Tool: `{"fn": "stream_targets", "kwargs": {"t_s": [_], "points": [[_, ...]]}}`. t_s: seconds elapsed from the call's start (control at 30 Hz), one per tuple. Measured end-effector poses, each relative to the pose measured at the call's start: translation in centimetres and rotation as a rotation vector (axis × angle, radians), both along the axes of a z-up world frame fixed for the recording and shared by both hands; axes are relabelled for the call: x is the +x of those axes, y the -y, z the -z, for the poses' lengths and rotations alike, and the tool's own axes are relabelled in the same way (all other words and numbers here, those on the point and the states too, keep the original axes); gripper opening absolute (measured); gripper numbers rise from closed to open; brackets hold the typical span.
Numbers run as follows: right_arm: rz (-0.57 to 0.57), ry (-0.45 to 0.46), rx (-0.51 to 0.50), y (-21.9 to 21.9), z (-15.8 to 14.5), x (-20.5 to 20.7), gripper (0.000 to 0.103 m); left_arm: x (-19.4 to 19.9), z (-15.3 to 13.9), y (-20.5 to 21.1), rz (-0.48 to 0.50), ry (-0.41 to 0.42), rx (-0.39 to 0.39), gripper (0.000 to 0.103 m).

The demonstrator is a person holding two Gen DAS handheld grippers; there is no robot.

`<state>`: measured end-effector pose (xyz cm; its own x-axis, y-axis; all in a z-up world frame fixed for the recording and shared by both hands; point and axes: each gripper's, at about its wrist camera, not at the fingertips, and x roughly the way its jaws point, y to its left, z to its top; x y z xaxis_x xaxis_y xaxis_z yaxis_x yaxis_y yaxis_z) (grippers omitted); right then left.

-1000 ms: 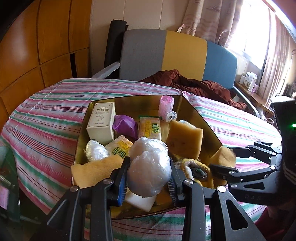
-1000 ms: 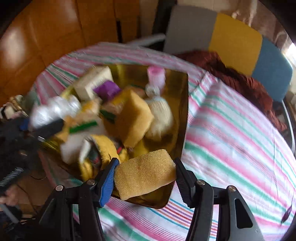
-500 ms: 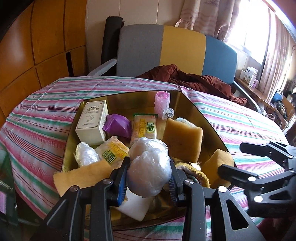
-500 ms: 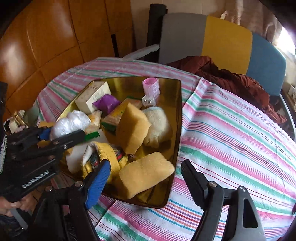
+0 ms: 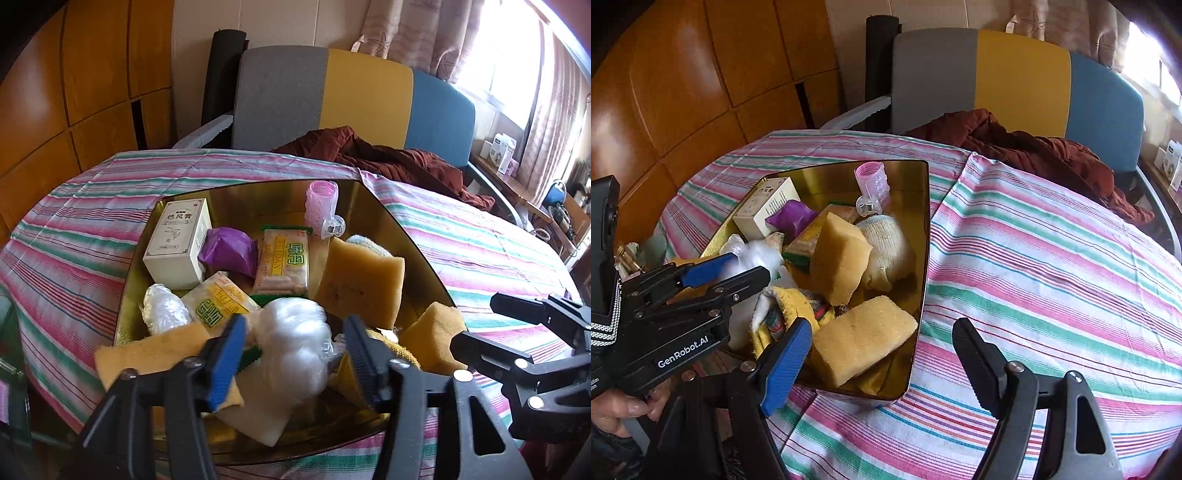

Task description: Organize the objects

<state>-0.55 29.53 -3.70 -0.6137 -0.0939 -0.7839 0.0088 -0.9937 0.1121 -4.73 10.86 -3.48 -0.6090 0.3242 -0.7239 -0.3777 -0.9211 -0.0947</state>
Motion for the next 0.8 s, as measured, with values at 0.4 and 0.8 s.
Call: {"fn": "stream_targets", "kwargs": {"t_s": [0.4, 0.8], "points": [[0.030, -0.032, 0.007, 0.3, -0.8, 1.0, 0.080, 1.8, -1.8, 0.8, -0.009, -0.061, 0.003, 0.067], [0.147, -0.050, 0.043, 2.2, -0.9, 2.1, 0.084, 5.6, -4.7, 4.8, -0.156, -0.149, 0.004, 0.098]]}}
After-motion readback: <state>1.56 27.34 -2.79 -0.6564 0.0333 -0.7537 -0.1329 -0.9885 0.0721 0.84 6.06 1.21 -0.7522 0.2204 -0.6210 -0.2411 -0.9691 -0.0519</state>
